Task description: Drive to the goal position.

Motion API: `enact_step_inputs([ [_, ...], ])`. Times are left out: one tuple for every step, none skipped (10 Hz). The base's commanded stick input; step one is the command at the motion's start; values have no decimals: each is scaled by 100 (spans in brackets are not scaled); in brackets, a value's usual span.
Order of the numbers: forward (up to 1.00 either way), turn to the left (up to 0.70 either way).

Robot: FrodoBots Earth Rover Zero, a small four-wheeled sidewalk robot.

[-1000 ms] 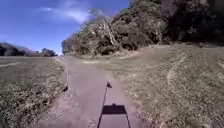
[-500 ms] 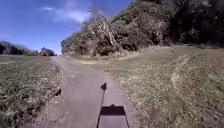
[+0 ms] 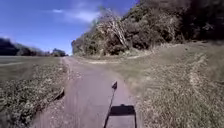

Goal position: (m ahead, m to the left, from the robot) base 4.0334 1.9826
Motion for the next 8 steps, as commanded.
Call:
enact_step_inputs([
  [50, 0],
  [50, 0],
  [50, 0],
  [50, 0],
  [50, 0],
  [50, 0],
  [50, 0],
  [50, 0],
])
